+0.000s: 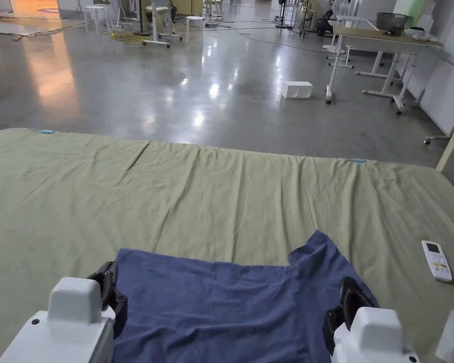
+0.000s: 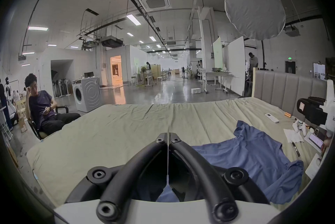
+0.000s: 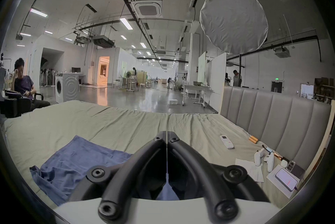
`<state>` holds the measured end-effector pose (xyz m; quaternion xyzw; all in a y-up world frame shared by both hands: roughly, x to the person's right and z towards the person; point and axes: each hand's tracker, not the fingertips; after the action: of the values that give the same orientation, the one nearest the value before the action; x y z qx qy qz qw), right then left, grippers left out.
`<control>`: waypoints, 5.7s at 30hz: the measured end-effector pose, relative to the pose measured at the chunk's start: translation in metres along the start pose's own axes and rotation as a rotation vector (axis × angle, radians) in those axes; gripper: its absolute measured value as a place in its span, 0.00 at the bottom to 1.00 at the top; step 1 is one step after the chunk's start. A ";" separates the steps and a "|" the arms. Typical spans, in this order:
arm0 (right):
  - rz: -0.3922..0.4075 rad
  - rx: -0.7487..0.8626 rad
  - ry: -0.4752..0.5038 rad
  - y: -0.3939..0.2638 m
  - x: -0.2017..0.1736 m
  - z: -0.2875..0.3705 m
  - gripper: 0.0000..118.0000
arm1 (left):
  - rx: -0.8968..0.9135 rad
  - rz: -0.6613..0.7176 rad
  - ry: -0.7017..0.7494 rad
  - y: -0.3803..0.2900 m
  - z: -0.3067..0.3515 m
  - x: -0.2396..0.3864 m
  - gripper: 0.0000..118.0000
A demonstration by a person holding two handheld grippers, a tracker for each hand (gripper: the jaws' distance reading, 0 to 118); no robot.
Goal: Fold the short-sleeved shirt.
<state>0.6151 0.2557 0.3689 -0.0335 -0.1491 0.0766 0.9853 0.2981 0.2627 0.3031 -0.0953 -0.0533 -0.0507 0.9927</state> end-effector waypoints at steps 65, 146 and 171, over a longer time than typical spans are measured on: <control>0.049 -0.873 0.079 -0.133 0.105 -0.360 0.71 | -0.685 0.019 -0.088 -0.064 -0.327 -0.043 0.04; 0.101 0.069 -0.155 0.358 0.137 -0.302 0.01 | -0.046 0.047 0.034 0.383 -0.255 -0.092 0.04; 0.198 0.024 -0.104 0.281 0.108 -0.219 0.01 | -0.065 0.029 0.012 0.282 -0.205 -0.110 0.04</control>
<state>0.7426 0.5408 0.1658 -0.0322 -0.1949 0.1768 0.9642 0.2400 0.5082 0.0386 -0.1277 -0.0444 -0.0386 0.9901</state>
